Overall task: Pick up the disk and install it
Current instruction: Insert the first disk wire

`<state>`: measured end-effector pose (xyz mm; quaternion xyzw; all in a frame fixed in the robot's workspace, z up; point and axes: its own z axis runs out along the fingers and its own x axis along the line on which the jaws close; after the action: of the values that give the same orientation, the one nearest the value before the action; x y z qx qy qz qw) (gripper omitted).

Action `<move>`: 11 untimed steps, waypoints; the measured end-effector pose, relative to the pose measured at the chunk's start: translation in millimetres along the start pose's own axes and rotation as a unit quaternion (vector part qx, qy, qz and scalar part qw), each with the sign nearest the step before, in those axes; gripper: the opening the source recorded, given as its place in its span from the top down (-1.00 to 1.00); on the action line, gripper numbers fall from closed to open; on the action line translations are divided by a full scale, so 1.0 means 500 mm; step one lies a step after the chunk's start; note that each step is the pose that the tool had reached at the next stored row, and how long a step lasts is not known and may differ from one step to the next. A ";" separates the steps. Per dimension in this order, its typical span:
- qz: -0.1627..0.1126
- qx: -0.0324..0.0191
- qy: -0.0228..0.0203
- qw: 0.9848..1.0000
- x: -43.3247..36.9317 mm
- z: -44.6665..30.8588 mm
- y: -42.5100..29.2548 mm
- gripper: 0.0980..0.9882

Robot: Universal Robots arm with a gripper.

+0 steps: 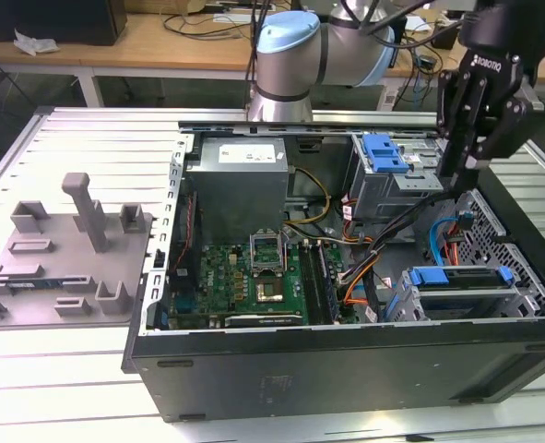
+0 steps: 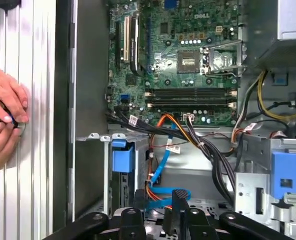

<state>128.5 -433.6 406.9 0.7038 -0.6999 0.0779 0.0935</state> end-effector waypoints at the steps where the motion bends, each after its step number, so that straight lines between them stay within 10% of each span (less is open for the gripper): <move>1: 0.000 0.000 0.005 1.000 -0.007 0.000 -0.006 0.43; 4: 0.000 -0.003 0.012 1.000 -0.015 0.001 -0.027 0.43; 11: -0.004 -0.011 0.012 1.000 -0.025 0.017 -0.110 0.43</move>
<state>183.5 -423.6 394.4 0.7046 -0.6965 0.0785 0.1103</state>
